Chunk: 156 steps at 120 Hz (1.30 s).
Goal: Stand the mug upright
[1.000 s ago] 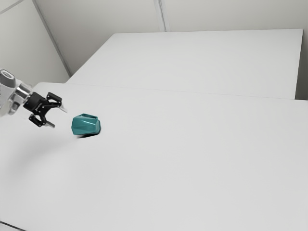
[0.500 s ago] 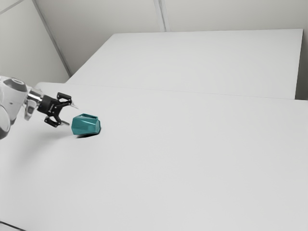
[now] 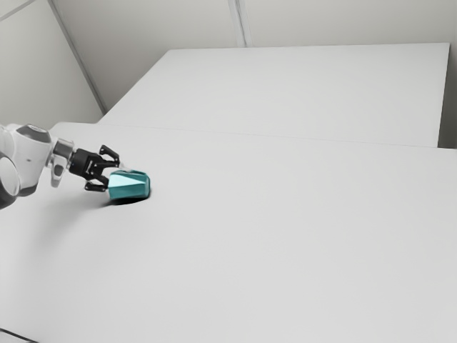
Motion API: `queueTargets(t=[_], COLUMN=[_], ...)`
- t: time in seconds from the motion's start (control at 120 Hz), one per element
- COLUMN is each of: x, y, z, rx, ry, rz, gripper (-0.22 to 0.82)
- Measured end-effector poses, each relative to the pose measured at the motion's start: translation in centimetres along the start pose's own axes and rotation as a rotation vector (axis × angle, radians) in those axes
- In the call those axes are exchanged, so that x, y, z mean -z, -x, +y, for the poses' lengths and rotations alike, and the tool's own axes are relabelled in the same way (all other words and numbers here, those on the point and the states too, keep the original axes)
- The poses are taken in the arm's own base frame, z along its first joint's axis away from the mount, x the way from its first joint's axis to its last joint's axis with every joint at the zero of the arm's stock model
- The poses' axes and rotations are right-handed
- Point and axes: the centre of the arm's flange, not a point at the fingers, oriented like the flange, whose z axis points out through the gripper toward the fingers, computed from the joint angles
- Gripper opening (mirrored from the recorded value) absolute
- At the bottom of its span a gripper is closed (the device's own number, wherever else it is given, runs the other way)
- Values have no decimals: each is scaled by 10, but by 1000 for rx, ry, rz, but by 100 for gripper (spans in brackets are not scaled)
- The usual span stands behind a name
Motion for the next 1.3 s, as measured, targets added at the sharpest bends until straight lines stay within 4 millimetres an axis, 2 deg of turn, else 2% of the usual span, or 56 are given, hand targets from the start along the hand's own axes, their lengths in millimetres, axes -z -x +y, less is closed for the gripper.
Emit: queueTargets(t=[0.142, 0.267, 0.5, 0.692, 0.775, 0.883, 1.1, 1.2, 1.3], x=[2, 0, 1, -2, 0, -7, -65, -87, -106], y=[0, -2, -10, -13, -21, -55, -160, -202, -241], z=[-3, -13, -40, -50, -68, -123, -200, -218, -232], rx=[-7, -21, -66, -87, -125, -266, -691, -879, -1032], ry=[2, 1, 6, 21, 43, 150, 633, 804, 904], rz=[-7, -7, -13, -10, -15, 0, 50, 49, 43], gripper=[-2, -14, -18, -18, -18, -18, -18, -18, -18])
